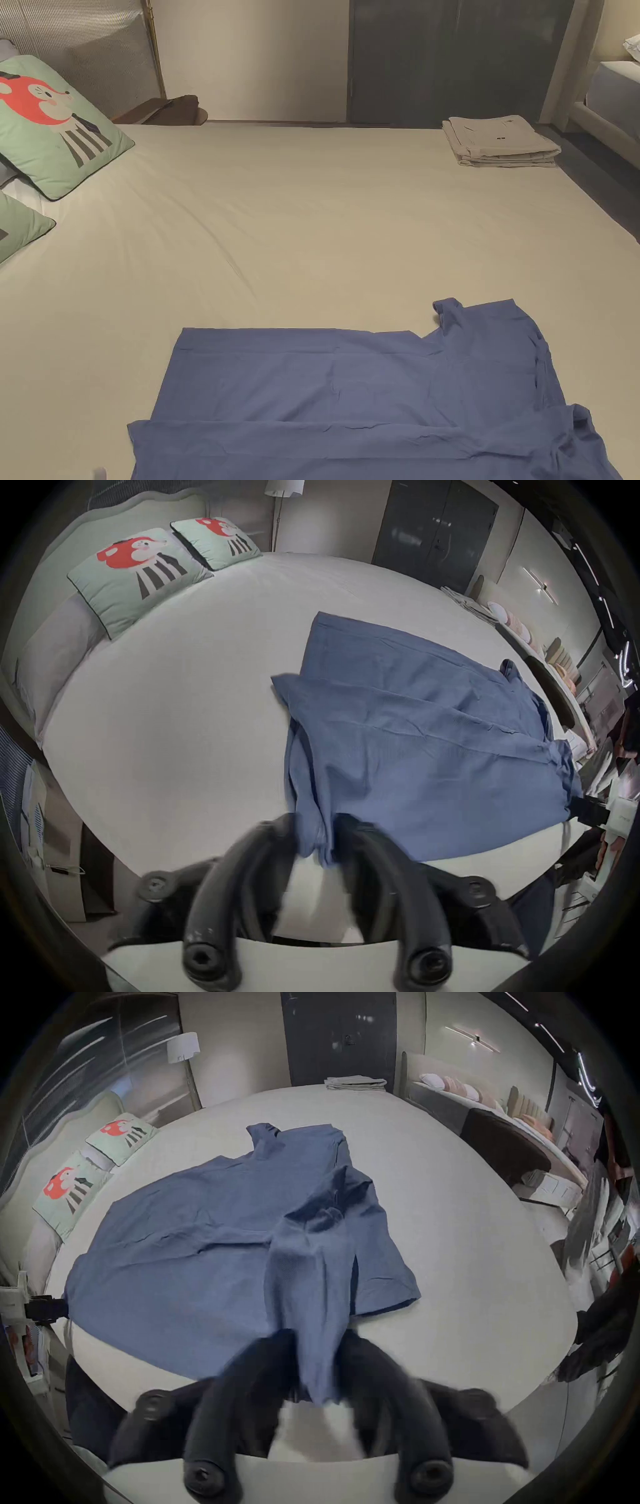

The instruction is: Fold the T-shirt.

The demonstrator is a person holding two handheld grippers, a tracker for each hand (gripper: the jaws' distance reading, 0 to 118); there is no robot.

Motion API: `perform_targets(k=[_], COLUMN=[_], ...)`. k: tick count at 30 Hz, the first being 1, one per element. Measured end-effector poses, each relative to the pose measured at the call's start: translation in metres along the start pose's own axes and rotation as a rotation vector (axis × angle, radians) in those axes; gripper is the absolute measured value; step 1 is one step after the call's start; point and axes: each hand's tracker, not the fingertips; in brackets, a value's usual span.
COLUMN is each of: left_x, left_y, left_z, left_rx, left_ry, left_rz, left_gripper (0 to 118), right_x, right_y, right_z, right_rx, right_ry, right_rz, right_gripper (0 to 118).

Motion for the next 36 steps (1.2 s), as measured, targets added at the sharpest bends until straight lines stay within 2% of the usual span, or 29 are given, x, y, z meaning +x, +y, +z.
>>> perform_targets(k=[1,2,3,5,10,12,13,14,15,16,18,19,22,25,32,33,34,36], left_x=[-0.001,0.002,0.006,0.015,0.043,0.051,0.056,0.058,0.061,0.063,0.064,0.062,0.058,0.050,0.036,0.035,0.033,0.028], left_y=[0.003,0.008,0.015,0.030,0.065,0.076,0.080,0.083,0.086,0.087,0.093,0.096,0.108,0.128,0.198,0.206,0.214,0.229], left_z=[0.000,0.004,0.011,0.024,0.054,0.063,0.067,0.070,0.072,0.073,0.073,0.072,0.065,0.050,-0.028,-0.042,-0.056,-0.087], left_rx=[0.040,0.084,0.146,0.264,0.550,0.615,0.643,0.658,0.673,0.688,0.694,0.694,0.654,0.600,0.325,0.275,0.226,0.129], left_ry=[0.025,0.039,0.034,0.007,0.011,0.016,0.012,0.014,0.016,0.021,0.023,0.017,-0.011,-0.013,-0.032,-0.027,-0.031,-0.039], left_rz=[-0.010,-0.015,-0.011,0.000,-0.025,-0.025,-0.028,-0.030,-0.027,-0.026,-0.025,-0.022,-0.029,-0.035,-0.030,-0.031,-0.021,-0.001], left_gripper=[69,93,102,103,102,96,85,67,59,59,13,6,0,0,1,1,7,61], right_x=[0.000,-0.001,-0.002,-0.008,-0.035,-0.042,-0.046,-0.051,-0.056,-0.061,-0.069,-0.071,-0.072,-0.077,-0.074,-0.073,-0.073,-0.072], right_y=[0.000,0.003,0.009,0.029,0.074,0.088,0.093,0.098,0.102,0.106,0.110,0.111,0.114,0.117,0.124,0.124,0.125,0.125], right_z=[0.004,0.011,0.019,0.031,0.052,0.048,0.048,0.047,0.047,0.047,0.046,0.046,0.038,0.034,0.015,0.012,0.009,0.002], right_rx=[0.027,0.094,0.153,0.280,0.531,0.603,0.630,0.642,0.650,0.656,0.676,0.682,0.668,0.659,0.606,0.598,0.587,0.566], right_ry=[-0.024,-0.024,-0.014,-0.023,-0.079,-0.067,-0.064,-0.066,-0.065,-0.063,-0.071,-0.068,-0.036,-0.030,-0.027,-0.027,-0.032,-0.034], right_rz=[-0.002,-0.014,-0.029,-0.061,-0.023,-0.030,-0.029,-0.014,-0.003,0.002,0.013,0.014,0.028,0.051,0.042,0.041,0.043,0.048], right_gripper=[71,85,85,85,84,71,60,44,38,38,4,0,0,0,0,0,0,0])
